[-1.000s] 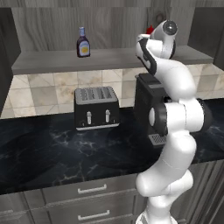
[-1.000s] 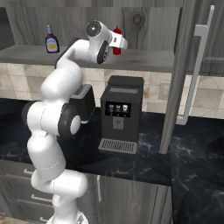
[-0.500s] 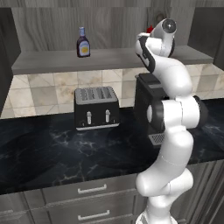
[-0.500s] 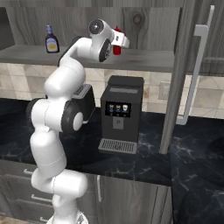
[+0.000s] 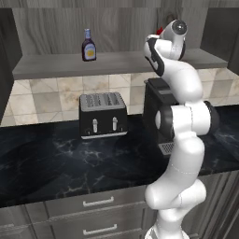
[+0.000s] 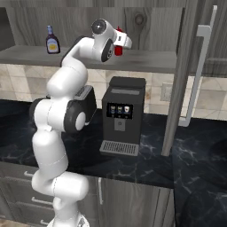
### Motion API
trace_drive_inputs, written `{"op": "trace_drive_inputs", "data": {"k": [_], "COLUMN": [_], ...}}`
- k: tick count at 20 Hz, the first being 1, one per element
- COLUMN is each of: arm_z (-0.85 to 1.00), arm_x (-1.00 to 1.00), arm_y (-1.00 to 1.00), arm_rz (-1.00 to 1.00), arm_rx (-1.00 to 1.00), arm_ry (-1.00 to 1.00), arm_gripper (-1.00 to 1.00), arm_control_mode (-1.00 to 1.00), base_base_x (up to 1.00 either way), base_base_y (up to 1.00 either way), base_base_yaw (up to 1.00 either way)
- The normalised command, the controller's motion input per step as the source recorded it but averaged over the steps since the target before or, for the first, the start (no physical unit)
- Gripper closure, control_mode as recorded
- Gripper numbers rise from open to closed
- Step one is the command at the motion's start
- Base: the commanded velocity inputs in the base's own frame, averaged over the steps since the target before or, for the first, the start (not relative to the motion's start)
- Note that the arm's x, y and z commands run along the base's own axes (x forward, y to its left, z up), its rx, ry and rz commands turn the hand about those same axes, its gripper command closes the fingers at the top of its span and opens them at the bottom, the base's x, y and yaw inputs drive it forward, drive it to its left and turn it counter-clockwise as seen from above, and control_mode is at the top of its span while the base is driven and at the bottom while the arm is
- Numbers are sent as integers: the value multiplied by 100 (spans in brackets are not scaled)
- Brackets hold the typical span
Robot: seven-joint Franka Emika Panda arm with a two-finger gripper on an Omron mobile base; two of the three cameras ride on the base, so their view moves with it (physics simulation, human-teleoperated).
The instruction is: Take 2 condiments from the cabinet and move them on the counter near the stove.Make sure the condiments are lined up with each other, next to each other.
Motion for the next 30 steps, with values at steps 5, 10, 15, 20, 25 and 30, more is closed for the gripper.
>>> {"op": "trace_drive_inputs", "data": {"k": [5, 10, 15, 20, 25, 30], "arm_z": [-3, -4, -1, 0, -1, -4], "arm_x": [12, 12, 11, 10, 8, 11], "arm_y": [0, 0, 0, 0, 0, -1], "arm_rz": [0, 0, 0, 0, 0, 0], "arm_rx": [0, 0, 0, 0, 0, 0], "arm_ry": [1, 0, 0, 0, 0, 0], "arm_gripper": [-100, -100, -100, -100, -100, -100], "arm_control_mode": [-100, -100, -100, -100, -100, -100], "base_base_x": [0, 0, 0, 0, 0, 0], "base_base_y": [0, 0, 0, 0, 0, 0], "base_base_yaw": [0, 0, 0, 0, 0, 0]}}
